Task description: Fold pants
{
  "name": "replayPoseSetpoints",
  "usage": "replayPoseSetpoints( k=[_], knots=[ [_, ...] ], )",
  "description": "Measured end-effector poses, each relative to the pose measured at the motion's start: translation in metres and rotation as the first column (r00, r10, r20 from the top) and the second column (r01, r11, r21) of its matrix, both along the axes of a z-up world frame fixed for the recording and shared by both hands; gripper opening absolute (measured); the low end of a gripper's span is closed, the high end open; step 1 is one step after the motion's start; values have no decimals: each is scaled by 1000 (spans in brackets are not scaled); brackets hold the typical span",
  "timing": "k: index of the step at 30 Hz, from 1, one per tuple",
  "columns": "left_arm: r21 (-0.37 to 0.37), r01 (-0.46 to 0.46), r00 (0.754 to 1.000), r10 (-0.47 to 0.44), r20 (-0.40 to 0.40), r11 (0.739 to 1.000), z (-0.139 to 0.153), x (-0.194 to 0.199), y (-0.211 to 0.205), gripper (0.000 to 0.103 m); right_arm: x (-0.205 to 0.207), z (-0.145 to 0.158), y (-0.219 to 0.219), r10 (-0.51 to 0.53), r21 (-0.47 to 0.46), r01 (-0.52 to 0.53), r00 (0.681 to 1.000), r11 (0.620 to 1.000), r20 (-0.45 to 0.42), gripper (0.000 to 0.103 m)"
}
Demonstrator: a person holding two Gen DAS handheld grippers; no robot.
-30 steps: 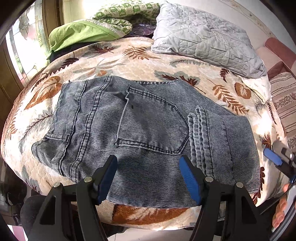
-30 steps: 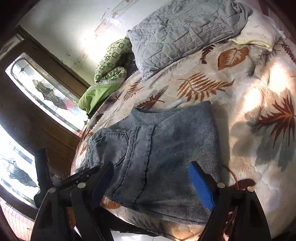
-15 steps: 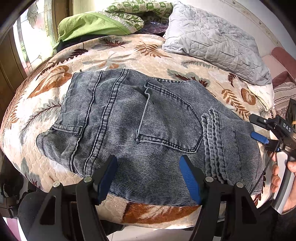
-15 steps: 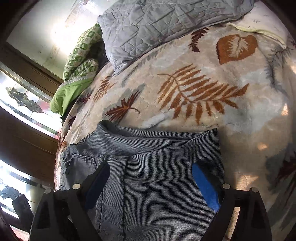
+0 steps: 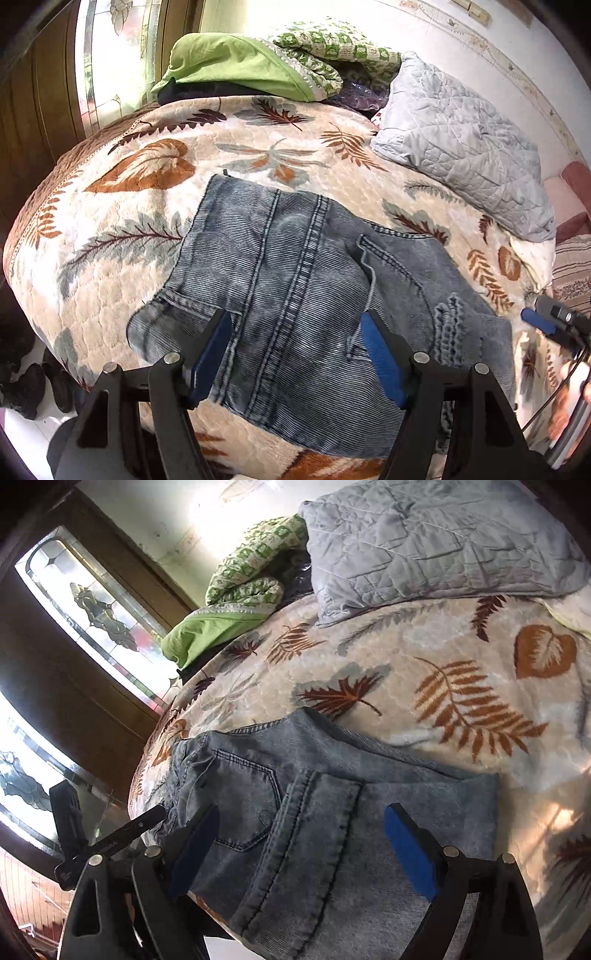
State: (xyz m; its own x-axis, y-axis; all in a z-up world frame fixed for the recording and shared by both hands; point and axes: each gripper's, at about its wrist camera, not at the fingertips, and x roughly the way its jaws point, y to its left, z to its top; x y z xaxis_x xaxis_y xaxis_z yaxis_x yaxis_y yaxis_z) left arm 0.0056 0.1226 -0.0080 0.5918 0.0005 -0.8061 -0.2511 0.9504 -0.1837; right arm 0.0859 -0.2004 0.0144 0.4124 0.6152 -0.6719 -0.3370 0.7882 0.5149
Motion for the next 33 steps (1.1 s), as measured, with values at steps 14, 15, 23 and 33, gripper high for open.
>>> replayPoseSetpoints(
  k=[14, 15, 23, 33],
  knots=[
    [46, 98, 995, -98, -3, 994, -40, 2, 13, 79, 125, -56, 113, 128, -248, -173, 974, 953, -186, 53],
    [49, 101, 995, -101, -1, 994, -40, 2, 12, 80, 125, -60, 118, 139, -268, -189, 971, 945, -194, 38],
    [39, 108, 994, -108, 1, 993, -40, 3, 11, 85, 106, -45, 152, 197, -536, -173, 980, 827, -12, 4],
    [54, 124, 992, -124, 5, 991, -41, 1, 9, 87, 114, -46, 145, 78, -623, -1, 992, 782, 96, 7]
  ],
)
